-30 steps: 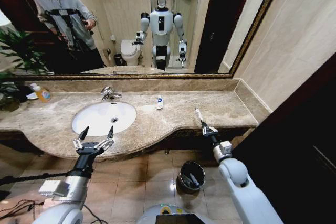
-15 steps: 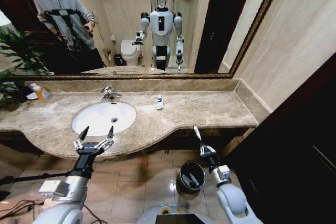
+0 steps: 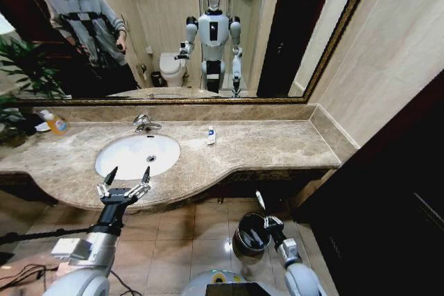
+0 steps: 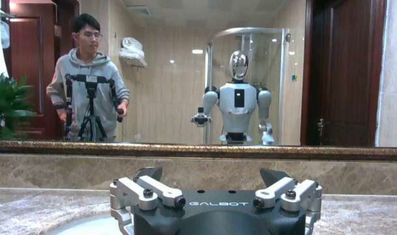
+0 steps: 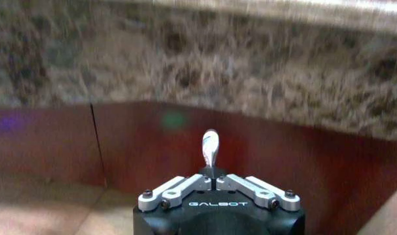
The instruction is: Pick up the trash from the sink and place it in the trash bin.
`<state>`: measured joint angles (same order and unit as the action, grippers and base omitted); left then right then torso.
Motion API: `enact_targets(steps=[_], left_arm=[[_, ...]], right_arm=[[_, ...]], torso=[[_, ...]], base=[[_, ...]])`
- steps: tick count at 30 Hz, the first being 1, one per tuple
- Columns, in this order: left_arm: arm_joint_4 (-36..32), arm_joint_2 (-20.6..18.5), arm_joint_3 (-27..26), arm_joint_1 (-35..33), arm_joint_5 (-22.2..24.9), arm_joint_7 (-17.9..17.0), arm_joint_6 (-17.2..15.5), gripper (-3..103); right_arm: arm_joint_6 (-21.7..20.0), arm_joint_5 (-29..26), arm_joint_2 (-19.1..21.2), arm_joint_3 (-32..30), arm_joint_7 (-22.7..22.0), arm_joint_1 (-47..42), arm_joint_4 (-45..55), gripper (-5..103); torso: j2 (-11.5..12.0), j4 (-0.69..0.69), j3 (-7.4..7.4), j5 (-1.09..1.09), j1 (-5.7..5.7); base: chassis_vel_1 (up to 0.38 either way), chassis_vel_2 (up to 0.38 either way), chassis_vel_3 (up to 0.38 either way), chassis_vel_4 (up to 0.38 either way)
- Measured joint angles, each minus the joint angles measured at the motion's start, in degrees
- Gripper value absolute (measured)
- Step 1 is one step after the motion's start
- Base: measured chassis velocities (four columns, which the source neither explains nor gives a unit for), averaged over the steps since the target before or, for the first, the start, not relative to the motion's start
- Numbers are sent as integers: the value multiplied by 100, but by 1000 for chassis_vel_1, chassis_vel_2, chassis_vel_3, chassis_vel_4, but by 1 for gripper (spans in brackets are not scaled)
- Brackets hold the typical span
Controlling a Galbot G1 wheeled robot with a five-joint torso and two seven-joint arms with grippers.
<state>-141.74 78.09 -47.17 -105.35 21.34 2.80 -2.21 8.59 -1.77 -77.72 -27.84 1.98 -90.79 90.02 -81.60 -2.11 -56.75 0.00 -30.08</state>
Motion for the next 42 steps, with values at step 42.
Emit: enact_targets(steps=[42], left_arm=[[0,0,0,0,0,0,0,100]], right_arm=[[-159,2083,-235,177,792,2700,-4984,0]], torso=[[0,0,0,-1,-1]], base=[[0,0,0,0]])
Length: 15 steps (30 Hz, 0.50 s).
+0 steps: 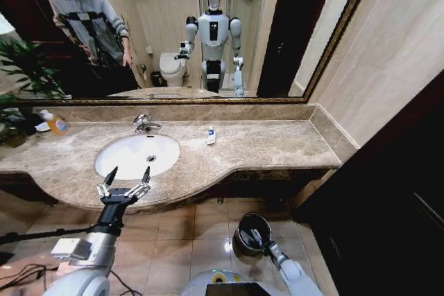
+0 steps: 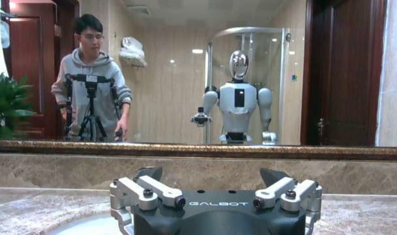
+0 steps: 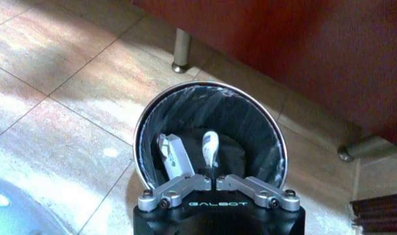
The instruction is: Pick up the trash from the sink and place it in the trash bin.
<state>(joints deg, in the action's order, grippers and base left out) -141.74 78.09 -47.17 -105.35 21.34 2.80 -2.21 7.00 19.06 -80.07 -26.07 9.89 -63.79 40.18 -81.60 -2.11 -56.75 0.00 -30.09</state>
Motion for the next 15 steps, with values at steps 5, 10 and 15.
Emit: enact_targets(steps=[5,10,15], left_arm=[[0,0,0,0,0,0,0,100],[0,0,0,0,0,0,0,100],[0,0,0,0,0,0,0,100]], right_arm=[[48,174,-107,-3,-49,307,-483,0],[108,262,-221,-4,-126,633,-1070,0],[129,266,-254,-4,-161,781,-1314,0]], torso=[[0,0,0,0,0],[0,0,0,0,0],[0,0,0,0,0]], base=[[0,0,0,0],[0,0,0,0],[0,0,0,0]])
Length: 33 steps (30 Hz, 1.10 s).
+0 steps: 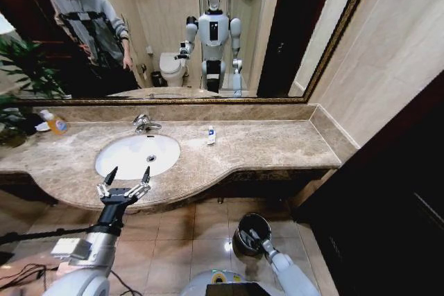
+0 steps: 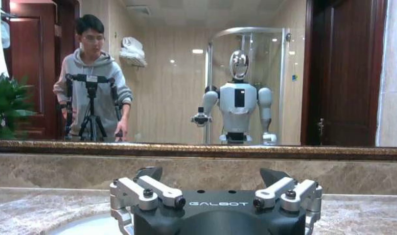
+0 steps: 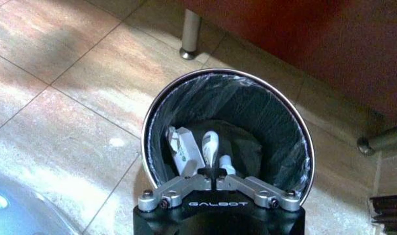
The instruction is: Pick up the trash from the sink and place it in the trash bin.
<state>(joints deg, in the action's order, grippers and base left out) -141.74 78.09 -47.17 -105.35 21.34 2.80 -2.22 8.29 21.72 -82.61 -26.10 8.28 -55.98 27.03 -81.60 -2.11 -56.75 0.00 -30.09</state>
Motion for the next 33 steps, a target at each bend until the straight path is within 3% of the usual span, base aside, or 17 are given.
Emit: enact_targets(steps=[11,21,24,26,30,33], left_arm=[[0,0,0,0,0,0,0,100],[0,0,0,0,0,0,0,100],[0,0,0,0,0,0,0,100],[0,0,0,0,0,0,0,100],[0,0,0,0,0,0,0,100],[0,0,0,0,0,0,0,100]], right_arm=[[-16,-1,25,2,-40,75,10,-2],[-31,35,-13,5,-96,81,29,30],[-31,41,-15,4,-98,53,60,46],[-31,42,-15,2,-99,42,68,46],[-23,41,-8,-7,-107,-3,88,68],[-18,41,-7,-10,-111,-14,87,74]], torso=[[0,0,0,0,0],[0,0,0,1,0],[0,0,0,0,0],[0,0,0,0,0],[0,0,0,0,0],[0,0,0,0,0]], base=[[0,0,0,0],[0,0,0,0],[0,0,0,0],[0,0,0,0],[0,0,0,0],[0,0,0,0]])
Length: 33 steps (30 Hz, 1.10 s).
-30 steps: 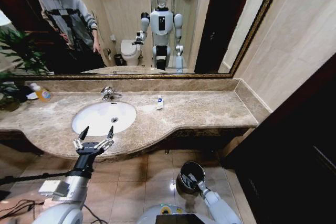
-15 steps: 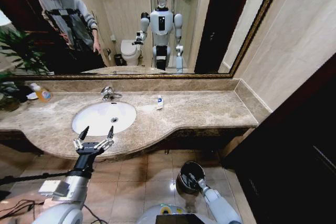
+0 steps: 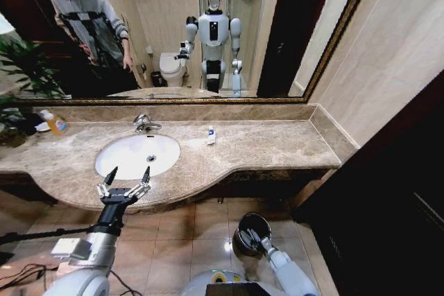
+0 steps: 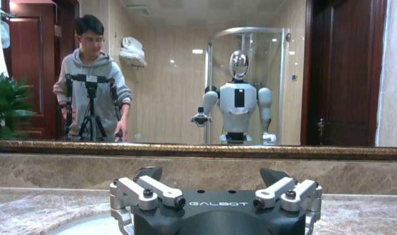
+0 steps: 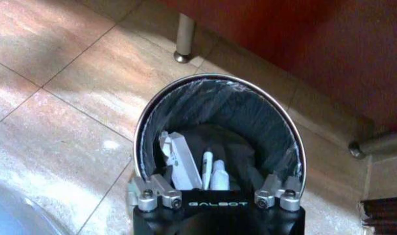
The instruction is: Pick up the trash from the sink and place it in the trash bin.
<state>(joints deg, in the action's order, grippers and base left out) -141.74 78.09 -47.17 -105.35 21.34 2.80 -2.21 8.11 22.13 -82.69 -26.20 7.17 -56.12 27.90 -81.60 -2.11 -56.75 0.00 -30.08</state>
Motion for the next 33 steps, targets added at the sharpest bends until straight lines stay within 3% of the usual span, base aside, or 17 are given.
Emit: enact_targets(steps=[1,2,4,8,15,22,33], left_arm=[[0,0,0,0,0,0,0,100],[0,0,0,0,0,0,0,100],[0,0,0,0,0,0,0,100],[0,0,0,0,0,0,0,100],[0,0,0,0,0,0,0,100],[0,0,0,0,0,0,0,100],[0,0,0,0,0,0,0,100]], right_arm=[[1,0,-7,-3,-9,-6,0,84],[1,0,-7,-3,-9,-6,0,84],[1,2,-31,-4,-24,-30,22,94],[-15,2,-49,-9,-15,-110,218,100],[-239,-176,-28,-31,77,-385,972,100],[-578,-1027,115,-81,262,-989,2374,100],[-800,-1819,258,-377,291,-1933,4485,100]], torso=[[0,0,0,0,0],[0,0,0,0,0],[0,0,0,0,0],[0,0,0,0,0],[0,0,0,0,0],[0,0,0,-1,0],[0,0,0,0,0]], base=[[0,0,0,0],[0,0,0,0],[0,0,0,0],[0,0,0,0],[0,0,0,0],[0,0,0,0],[0,0,0,0]])
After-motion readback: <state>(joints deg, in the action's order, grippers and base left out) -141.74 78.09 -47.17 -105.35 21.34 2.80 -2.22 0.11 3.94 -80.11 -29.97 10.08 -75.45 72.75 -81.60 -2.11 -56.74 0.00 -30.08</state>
